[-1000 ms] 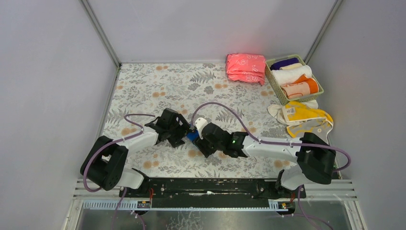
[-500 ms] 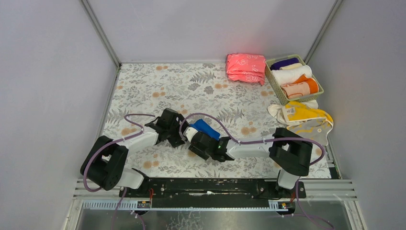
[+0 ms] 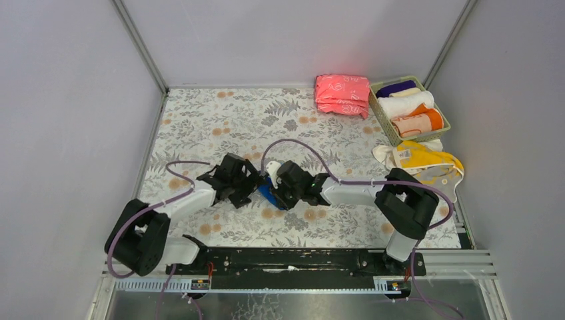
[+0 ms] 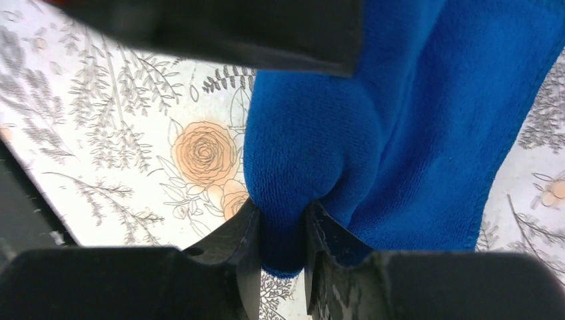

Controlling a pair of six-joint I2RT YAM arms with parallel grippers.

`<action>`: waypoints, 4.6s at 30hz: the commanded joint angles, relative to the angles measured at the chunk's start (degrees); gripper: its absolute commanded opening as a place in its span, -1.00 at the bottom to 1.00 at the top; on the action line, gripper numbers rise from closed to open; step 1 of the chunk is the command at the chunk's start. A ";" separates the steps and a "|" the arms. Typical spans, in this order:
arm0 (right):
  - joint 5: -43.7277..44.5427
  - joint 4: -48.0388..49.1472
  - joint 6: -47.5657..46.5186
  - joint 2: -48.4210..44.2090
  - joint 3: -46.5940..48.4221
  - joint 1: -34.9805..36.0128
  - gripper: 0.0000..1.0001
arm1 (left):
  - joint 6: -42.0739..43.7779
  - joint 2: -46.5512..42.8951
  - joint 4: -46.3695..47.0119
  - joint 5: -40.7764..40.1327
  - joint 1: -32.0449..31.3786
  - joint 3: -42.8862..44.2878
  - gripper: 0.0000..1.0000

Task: Roll the towels
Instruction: Roll the towel at the center of the board.

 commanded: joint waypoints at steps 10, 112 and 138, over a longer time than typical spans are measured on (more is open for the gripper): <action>-45.00 9.33 17.37 6.21 -6.19 -14.94 -0.58 | 0.61 -8.30 -8.21 -3.50 0.13 -1.48 0.95; -38.55 10.87 21.79 6.55 -12.68 -17.91 -0.37 | 0.68 11.06 2.99 1.87 -0.59 4.40 0.57; 4.96 -10.23 12.02 -18.16 -3.59 -6.55 0.31 | 6.29 18.79 -5.61 -4.91 -5.16 8.05 -0.07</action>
